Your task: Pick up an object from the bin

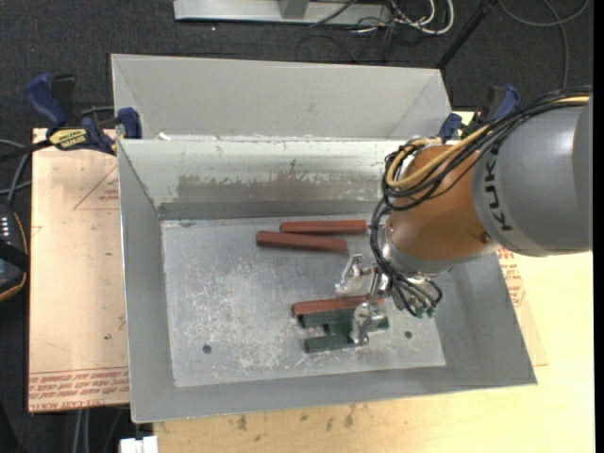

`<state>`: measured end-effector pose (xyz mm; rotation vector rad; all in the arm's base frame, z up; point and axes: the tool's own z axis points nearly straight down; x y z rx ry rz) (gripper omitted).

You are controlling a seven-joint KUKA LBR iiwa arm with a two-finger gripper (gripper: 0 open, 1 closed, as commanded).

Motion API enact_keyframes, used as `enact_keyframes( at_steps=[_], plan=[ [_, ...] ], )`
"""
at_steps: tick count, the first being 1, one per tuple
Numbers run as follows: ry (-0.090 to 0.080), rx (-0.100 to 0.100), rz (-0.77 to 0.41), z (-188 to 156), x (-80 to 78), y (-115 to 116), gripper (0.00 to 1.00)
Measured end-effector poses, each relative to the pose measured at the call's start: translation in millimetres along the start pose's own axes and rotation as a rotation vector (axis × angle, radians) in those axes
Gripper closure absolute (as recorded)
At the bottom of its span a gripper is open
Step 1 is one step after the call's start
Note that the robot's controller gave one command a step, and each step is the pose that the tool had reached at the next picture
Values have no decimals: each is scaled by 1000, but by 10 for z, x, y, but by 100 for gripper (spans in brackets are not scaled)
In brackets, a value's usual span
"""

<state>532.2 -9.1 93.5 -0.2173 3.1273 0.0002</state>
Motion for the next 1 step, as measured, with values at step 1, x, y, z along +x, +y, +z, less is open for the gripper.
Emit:
enact_keyframes(
  at_steps=[1],
  plan=[
    [3, -1, -1, -147, 10, 6, 100]
  ],
)
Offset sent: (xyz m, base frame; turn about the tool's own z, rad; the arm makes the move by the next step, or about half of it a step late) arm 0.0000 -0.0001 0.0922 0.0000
